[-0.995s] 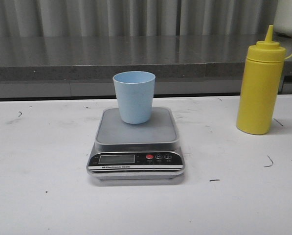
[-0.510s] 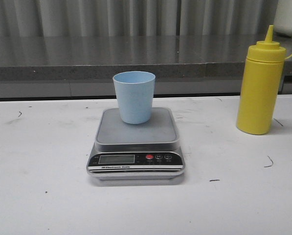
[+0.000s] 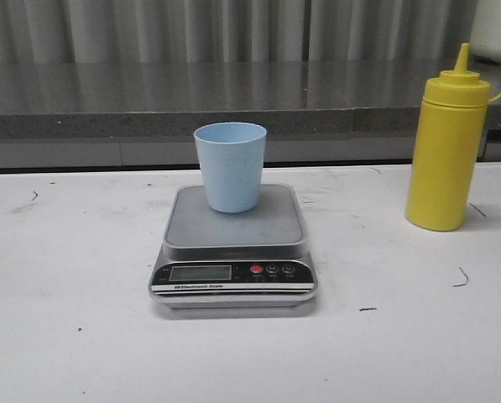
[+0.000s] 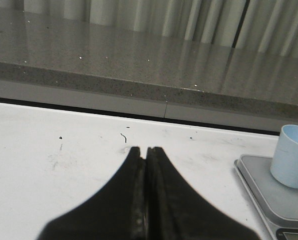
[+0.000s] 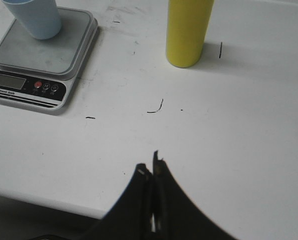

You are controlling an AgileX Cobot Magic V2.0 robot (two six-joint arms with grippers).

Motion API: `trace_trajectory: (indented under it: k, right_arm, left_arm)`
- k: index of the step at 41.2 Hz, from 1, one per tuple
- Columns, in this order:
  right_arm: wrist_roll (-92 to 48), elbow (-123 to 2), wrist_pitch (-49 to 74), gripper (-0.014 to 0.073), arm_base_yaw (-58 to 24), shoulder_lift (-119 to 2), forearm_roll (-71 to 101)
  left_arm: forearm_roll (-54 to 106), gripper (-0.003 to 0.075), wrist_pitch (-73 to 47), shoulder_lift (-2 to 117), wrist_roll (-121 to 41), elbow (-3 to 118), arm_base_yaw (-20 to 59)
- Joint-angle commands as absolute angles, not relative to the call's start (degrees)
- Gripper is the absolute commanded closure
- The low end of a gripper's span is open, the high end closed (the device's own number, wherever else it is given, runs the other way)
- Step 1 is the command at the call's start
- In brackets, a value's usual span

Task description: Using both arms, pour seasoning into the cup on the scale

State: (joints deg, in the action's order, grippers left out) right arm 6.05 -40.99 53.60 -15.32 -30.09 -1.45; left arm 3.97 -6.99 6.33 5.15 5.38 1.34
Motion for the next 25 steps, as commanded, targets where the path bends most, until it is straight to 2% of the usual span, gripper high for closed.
trace_trajectory:
  k: [1, 7, 25]
  right_arm:
    - [5.78, -42.84, 50.44, 0.0663, -15.44, -30.24, -1.48]
    - [5.78, -42.84, 50.44, 0.0663, -15.44, -30.24, -1.48]
    - [5.78, -42.84, 50.57, 0.0663, -15.44, -30.24, -1.48]
  left_arm:
    - [4.68, 0.074, 2.52, 3.93, 5.34, 2.98, 0.89]
    - [4.55, 0.074, 6.52, 0.21, 5.34, -1.46, 0.89]
    - [1.87, 0.074, 2.73, -1.62, 5.34, -1.33, 1.04]
